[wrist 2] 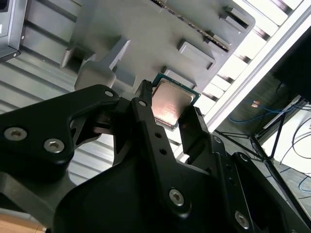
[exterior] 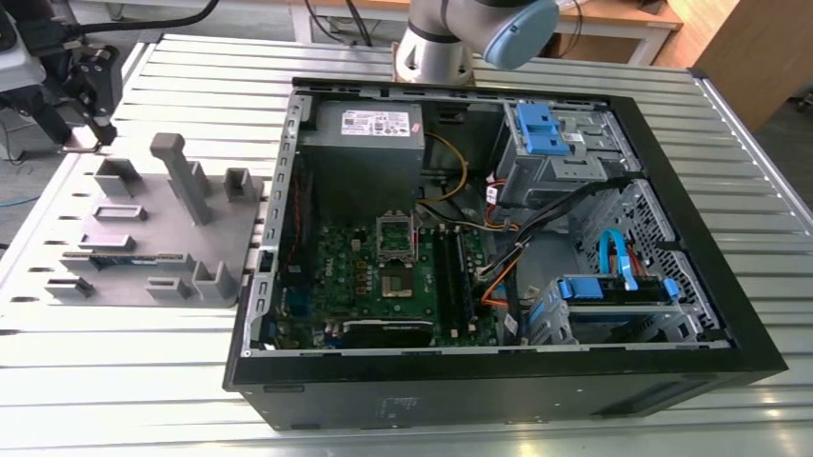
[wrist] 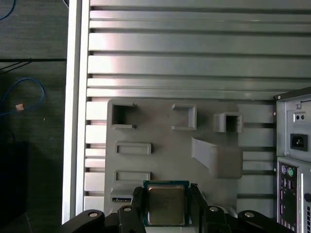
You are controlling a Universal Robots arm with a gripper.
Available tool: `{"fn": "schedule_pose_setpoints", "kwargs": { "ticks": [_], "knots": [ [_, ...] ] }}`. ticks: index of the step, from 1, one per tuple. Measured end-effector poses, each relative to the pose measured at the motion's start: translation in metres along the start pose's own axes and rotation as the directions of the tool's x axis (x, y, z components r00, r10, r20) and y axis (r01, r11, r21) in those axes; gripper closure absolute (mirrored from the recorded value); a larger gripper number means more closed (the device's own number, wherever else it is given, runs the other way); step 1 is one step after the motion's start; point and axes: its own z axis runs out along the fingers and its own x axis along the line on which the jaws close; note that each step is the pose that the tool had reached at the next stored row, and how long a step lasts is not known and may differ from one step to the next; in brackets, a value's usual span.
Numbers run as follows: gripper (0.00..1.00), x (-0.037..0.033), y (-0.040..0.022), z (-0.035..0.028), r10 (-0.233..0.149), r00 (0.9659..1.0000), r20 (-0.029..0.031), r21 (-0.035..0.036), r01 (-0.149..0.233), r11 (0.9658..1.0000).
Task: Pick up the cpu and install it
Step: 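Pick up the cpu and move it towards the insertion slot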
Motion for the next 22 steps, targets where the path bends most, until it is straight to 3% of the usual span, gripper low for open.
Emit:
{"fn": "schedule_pose_setpoints", "kwargs": {
  "ticks": [9,22],
  "knots": [
    [0.53,0.0,0.0005,-0.0128,0.0,1.0,-0.0001,0.0001,0.0,1.0],
    [0.53,-0.0032,0.0006,-0.0136,0.0,1.0,0.0001,0.0,0.0,1.0]
  ]
}}
